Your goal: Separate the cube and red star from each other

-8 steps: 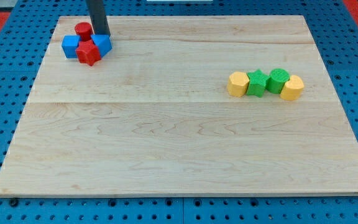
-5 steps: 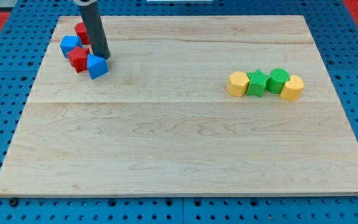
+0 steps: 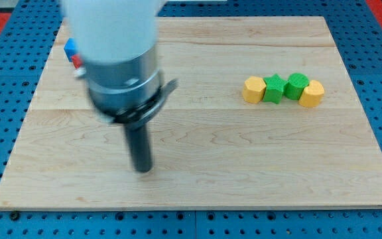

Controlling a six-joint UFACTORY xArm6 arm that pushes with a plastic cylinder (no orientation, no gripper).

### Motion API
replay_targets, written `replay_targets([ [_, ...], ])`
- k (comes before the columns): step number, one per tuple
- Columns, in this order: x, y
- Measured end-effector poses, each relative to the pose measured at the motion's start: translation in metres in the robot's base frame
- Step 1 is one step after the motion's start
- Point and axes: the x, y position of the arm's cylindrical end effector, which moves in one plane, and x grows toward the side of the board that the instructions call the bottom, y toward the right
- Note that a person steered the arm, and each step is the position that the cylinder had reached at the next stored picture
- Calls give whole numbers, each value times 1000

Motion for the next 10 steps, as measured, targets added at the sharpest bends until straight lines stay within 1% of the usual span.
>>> replay_targets([
  [1,32,-98],
  [2,37,-187],
  [3,31,-203],
  [4,-39,-188],
  [5,-136,-155],
  [6,-214,-125],
  [7,-239,-122],
  [8,-231,-132],
  [9,-228,-183],
  [10,-283,-197],
])
